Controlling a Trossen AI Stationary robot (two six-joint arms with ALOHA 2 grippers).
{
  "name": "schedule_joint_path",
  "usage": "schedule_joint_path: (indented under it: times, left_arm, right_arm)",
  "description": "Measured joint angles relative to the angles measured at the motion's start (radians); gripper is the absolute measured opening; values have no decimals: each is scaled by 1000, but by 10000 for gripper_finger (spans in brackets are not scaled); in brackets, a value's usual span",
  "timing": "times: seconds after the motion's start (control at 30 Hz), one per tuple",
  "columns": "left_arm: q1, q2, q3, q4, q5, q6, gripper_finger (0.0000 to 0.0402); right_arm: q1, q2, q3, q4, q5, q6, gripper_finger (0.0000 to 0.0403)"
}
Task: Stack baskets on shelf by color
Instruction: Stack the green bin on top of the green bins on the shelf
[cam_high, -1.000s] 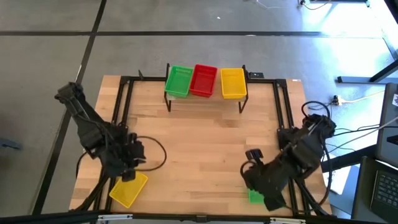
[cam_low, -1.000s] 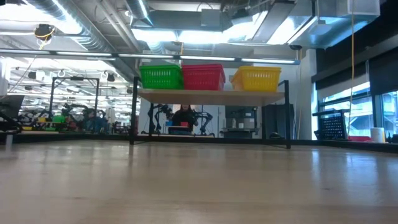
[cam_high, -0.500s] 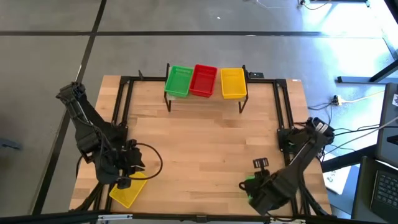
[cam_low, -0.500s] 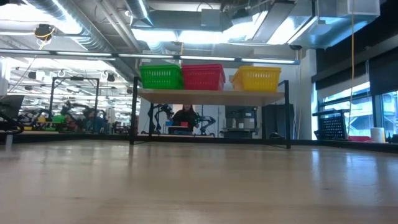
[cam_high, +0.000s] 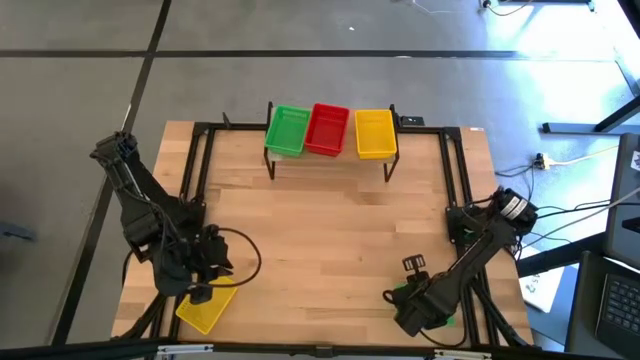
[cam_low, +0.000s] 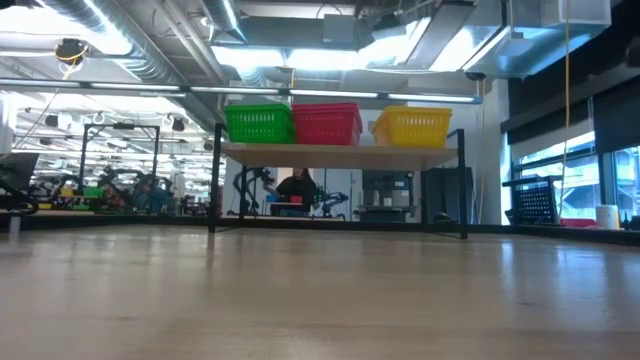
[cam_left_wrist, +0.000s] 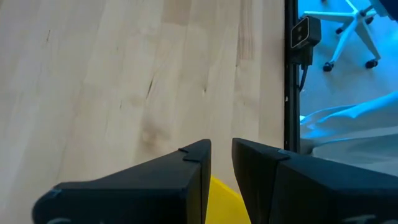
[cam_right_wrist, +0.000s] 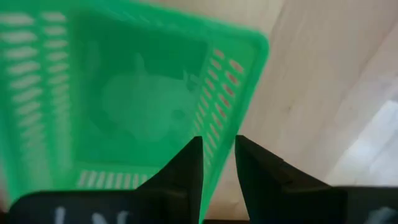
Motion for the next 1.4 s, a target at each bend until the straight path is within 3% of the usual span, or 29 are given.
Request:
schedule_joint_path:
  times: [0.33, 0.6, 0.97, 1.07, 1.23, 1.4]
  left_arm:
    - [0, 0, 0, 0, -1, -38, 57]
    - [0, 0, 0, 0, -29, -36, 57]
    - [0, 0, 0, 0, -28, -39, 57]
    - [0, 0, 0, 0, -28, -40, 57]
    - [0, 0, 0, 0, -28, -37, 57]
    - [0, 0, 0, -1, -27, -35, 57]
  right_arm:
    - [0, 0, -23, 3, 19, -25, 90]
    - [-2, 0, -122, 182, -3, -9, 90]
    - [-40, 0, -201, 204, 27, 58, 89]
    - [-60, 0, -197, 205, 26, 59, 75]
    - [-104, 0, -156, 208, 15, 57, 13]
    - [-168, 0, -98, 208, 25, 76, 6]
